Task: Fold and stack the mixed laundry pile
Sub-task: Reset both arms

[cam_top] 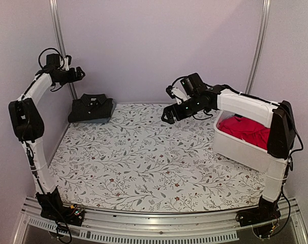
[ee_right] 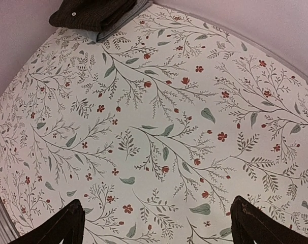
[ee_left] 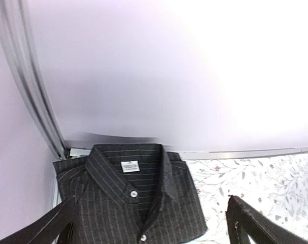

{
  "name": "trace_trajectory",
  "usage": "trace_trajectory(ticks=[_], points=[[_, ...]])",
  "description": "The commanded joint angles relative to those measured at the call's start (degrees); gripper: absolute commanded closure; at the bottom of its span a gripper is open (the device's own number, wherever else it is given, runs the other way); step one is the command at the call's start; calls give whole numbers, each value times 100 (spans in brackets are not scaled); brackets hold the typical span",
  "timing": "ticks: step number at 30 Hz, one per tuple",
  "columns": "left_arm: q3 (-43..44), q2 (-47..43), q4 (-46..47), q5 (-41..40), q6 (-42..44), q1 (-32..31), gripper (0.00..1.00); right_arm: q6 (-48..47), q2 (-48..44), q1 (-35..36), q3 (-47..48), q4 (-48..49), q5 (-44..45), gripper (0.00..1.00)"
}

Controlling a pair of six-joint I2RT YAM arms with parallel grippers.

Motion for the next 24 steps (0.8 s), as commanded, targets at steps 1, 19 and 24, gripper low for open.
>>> trace_trajectory(ticks=[1, 19, 24], points=[[-604, -685, -561, 54, 262, -690, 0, 58, -912, -452, -475, 420, 35, 1], [-5456, -3321, 738, -620, -1301, -2554, 0, 1485, -3497, -1335, -4360, 2068, -978, 1], [-5513, -3545, 796, -980, -1298, -2551, 0, 1476, -3622, -1333, -4436, 2089, -977, 1]])
